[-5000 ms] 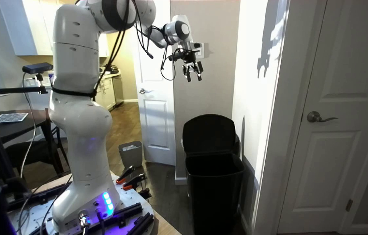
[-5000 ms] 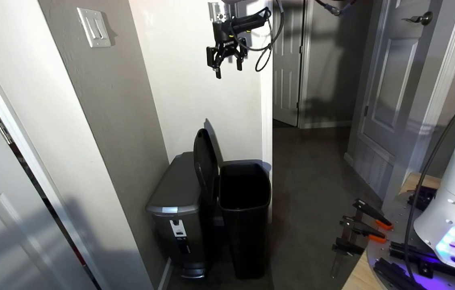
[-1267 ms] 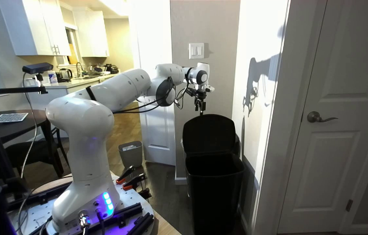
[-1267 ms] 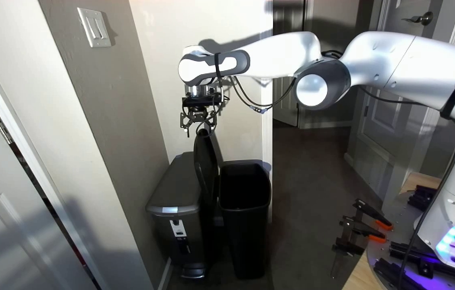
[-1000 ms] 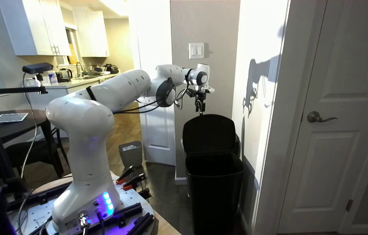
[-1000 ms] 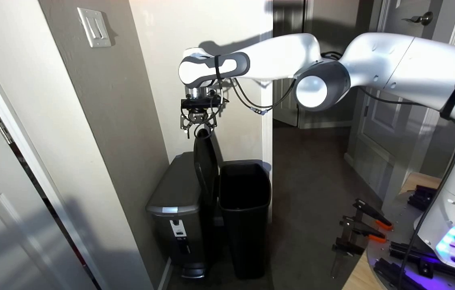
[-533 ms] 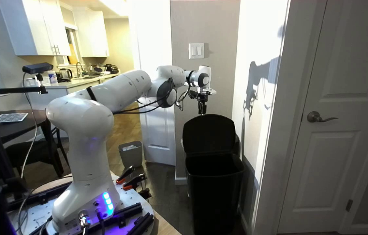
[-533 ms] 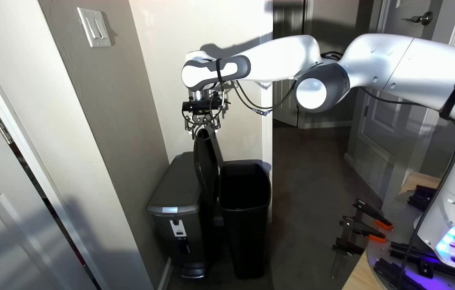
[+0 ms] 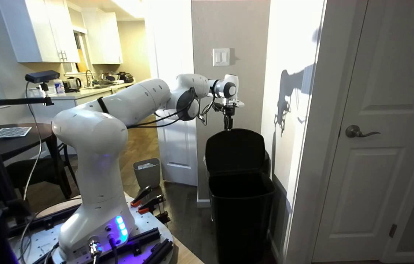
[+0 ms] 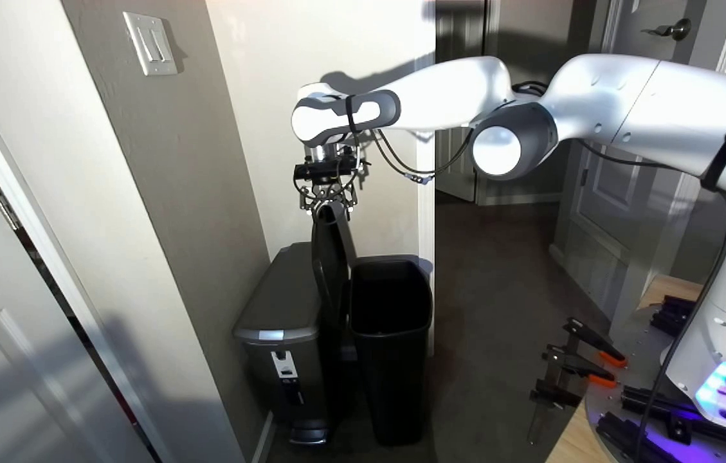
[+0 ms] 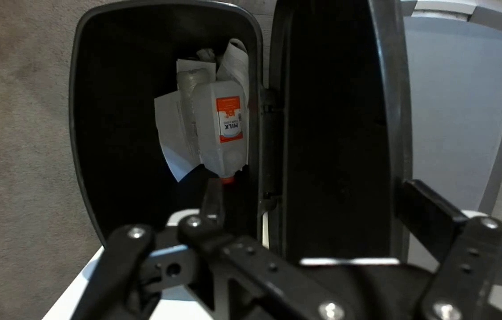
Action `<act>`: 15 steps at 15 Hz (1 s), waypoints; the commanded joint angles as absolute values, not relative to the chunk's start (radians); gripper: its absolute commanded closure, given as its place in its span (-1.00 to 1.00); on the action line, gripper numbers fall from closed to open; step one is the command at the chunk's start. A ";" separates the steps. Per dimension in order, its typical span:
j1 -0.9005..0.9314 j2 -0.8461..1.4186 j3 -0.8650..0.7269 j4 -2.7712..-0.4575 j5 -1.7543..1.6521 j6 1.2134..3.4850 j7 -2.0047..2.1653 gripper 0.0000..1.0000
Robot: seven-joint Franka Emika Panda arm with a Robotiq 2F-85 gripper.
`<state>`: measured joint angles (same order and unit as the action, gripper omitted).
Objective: Close the bin
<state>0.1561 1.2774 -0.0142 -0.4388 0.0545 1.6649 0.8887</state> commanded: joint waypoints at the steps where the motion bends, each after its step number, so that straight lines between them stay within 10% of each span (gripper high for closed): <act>1: 0.149 1.257 -0.017 -0.481 0.058 1.625 0.924 -1.00; 15: 0.232 1.222 -0.211 -0.491 -0.110 1.125 1.025 -1.00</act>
<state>0.1962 1.2698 -0.1657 -0.4388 -0.0590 1.2173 0.9958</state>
